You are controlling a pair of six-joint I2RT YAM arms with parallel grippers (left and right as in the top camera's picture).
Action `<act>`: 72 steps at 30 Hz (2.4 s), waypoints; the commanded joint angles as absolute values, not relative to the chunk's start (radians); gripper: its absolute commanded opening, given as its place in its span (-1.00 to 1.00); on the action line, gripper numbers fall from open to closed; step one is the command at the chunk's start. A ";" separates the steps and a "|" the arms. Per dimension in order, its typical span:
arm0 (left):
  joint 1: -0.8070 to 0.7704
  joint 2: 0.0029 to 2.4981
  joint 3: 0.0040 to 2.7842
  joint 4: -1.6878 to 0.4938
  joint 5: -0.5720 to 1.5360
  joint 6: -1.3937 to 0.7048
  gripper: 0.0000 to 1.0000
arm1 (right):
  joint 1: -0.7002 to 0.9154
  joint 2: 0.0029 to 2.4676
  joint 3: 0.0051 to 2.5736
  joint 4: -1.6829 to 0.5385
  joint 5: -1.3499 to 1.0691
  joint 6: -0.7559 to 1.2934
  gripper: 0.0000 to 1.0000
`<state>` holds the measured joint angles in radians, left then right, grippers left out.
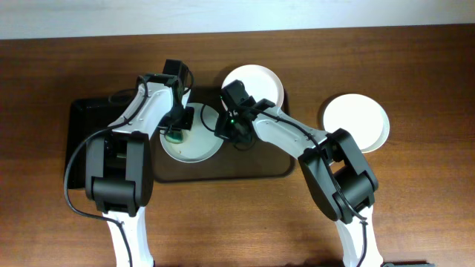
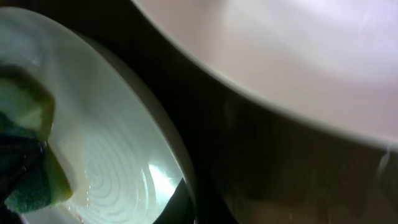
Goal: Clean dirty plates on tray and stack at the side
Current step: 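Scrub the pale blue-green plate with the sponge in the left gripper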
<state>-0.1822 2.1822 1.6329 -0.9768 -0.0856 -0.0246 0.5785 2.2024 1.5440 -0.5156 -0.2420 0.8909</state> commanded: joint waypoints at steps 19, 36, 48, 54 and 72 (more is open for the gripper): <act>-0.212 2.193 1.658 -0.908 -0.427 -0.120 -0.99 | 0.567 2.271 1.494 -0.572 -0.236 0.948 -0.92; -0.226 2.196 1.743 -1.226 0.093 -0.130 -0.99 | 0.567 2.279 1.494 -0.569 -0.237 0.947 -0.92; -0.209 2.196 1.389 -0.826 -0.137 -0.102 -0.99 | 0.567 2.279 1.494 -0.557 -0.251 0.940 -0.92; -0.206 2.196 1.368 -0.759 -0.463 -0.222 -0.99 | 0.567 2.279 1.494 -0.558 -0.252 0.935 -0.92; -0.214 2.130 1.643 -0.766 -0.393 -0.239 -0.99 | 0.567 2.279 1.494 -0.561 -0.252 0.933 -0.92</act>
<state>-0.2405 2.1517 1.5482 -0.7067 -0.4236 -0.2291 0.5701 2.2097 1.5459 -0.5137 -0.3130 0.9661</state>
